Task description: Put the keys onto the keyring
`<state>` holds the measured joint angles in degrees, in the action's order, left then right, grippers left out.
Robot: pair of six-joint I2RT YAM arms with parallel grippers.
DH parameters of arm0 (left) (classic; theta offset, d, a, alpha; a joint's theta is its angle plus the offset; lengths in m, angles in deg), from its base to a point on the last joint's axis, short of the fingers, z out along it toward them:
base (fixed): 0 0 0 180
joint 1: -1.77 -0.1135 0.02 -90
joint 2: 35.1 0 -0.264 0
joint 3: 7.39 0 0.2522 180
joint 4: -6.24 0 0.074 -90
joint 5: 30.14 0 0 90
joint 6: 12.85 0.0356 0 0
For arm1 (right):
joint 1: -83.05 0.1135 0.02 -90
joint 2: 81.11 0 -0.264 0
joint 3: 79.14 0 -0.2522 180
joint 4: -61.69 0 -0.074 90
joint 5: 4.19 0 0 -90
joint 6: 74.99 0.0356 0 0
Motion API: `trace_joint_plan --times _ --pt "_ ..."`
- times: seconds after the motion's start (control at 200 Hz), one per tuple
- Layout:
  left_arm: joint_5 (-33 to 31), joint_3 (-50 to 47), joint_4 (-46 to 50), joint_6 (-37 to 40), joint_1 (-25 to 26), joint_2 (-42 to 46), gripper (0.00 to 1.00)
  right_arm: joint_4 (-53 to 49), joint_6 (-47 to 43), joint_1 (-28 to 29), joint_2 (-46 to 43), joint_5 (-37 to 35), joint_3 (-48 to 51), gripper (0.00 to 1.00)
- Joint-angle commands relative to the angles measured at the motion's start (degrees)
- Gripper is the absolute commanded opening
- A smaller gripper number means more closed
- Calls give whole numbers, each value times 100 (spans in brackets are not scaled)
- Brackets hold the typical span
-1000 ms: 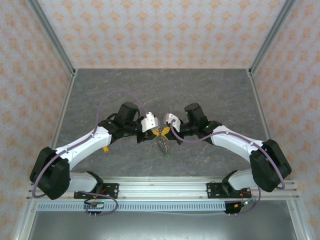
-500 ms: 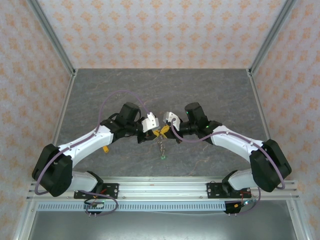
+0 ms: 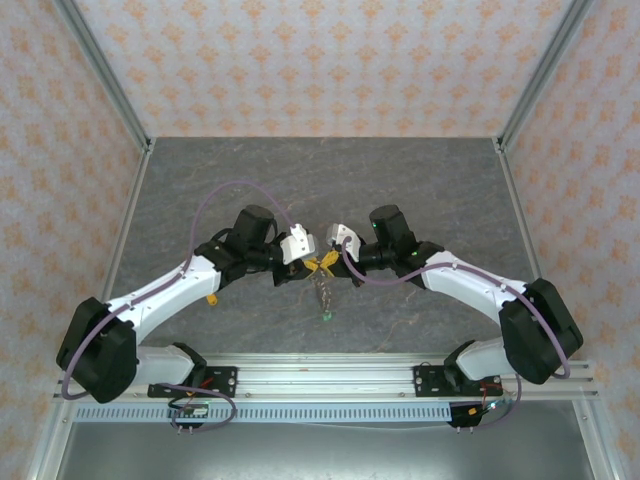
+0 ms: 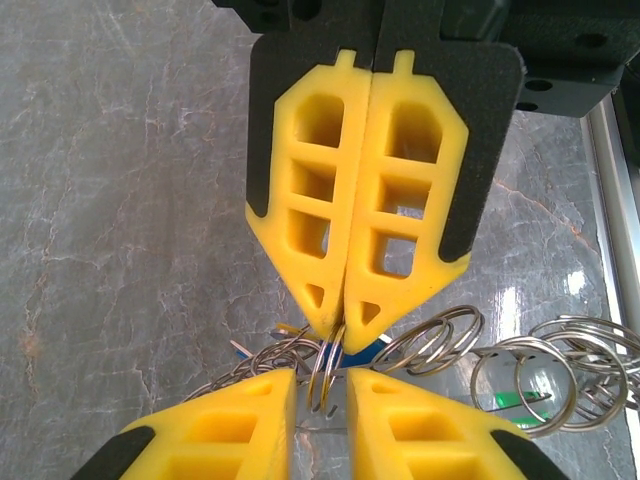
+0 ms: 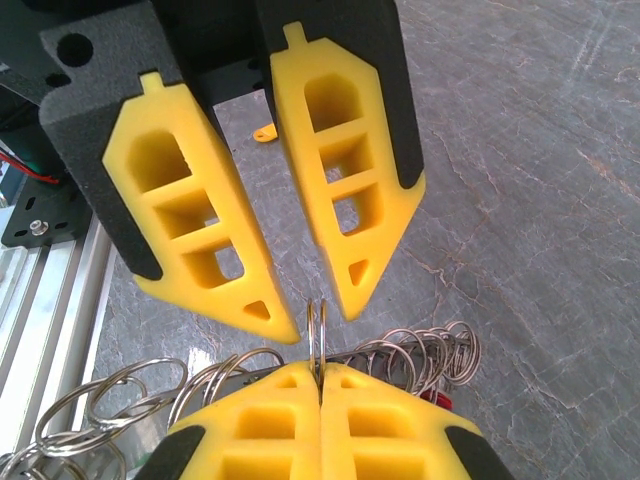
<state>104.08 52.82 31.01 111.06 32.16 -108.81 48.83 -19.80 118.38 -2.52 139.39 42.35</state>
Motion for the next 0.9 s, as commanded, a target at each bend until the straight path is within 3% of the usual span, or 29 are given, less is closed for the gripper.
trace_joint_plan --times 0.0,0.32,0.616,0.896 --pt "112 106 -111 -73 54 -154 19 343 -62 5 -115 216 -29 0" --pt "228 206 -52 -7 54 -275 13 437 19 18 -69 254 -3 0" --pt "-55 40 -133 -33 54 -35 20 271 -131 18 -109 72 10 0" --pt "-2 90 -129 -43 49 -64 19 216 -158 18 -94 122 -34 0"
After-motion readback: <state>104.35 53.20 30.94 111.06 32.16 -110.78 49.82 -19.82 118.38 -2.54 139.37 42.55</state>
